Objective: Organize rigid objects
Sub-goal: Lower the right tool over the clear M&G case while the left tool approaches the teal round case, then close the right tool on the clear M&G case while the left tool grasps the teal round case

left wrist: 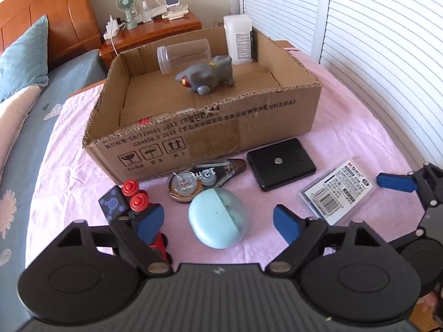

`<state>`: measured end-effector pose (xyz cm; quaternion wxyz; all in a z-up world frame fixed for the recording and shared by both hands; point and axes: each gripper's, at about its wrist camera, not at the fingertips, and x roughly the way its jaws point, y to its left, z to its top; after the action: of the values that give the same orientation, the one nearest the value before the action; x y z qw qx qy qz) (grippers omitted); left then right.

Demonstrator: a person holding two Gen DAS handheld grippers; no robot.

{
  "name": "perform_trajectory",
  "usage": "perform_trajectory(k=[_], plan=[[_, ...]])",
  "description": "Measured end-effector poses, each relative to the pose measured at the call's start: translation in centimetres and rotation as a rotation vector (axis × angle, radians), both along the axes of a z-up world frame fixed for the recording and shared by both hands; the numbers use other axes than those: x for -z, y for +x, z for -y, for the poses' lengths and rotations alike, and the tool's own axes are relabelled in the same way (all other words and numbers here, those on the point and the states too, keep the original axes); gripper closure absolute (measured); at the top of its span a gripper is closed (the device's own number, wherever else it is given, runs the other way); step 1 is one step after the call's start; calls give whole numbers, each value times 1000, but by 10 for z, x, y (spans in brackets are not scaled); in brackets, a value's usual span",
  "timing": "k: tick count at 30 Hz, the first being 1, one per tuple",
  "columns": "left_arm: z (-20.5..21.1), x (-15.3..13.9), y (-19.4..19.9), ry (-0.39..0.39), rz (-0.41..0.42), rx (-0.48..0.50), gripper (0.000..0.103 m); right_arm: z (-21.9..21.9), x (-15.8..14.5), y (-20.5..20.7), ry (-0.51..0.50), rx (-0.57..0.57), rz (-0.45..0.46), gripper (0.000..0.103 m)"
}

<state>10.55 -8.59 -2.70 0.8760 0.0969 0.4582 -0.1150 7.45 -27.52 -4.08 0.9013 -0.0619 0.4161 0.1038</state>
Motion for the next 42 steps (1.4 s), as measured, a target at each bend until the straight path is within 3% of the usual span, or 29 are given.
perform_trajectory(k=[4, 13, 23, 42], plan=[[3, 13, 8, -5, -67, -43, 38, 1, 0, -2, 0, -7, 0, 0], [0, 28, 23, -51, -122, -88, 39, 1, 0, -2, 0, -10, -3, 0], [2, 29, 23, -69, -68, -47, 42, 0, -1, 0, -1, -16, -10, 0], [-4, 29, 16, -87, -24, -67, 42, -9, 4, 17, 18, -76, 45, 0]])
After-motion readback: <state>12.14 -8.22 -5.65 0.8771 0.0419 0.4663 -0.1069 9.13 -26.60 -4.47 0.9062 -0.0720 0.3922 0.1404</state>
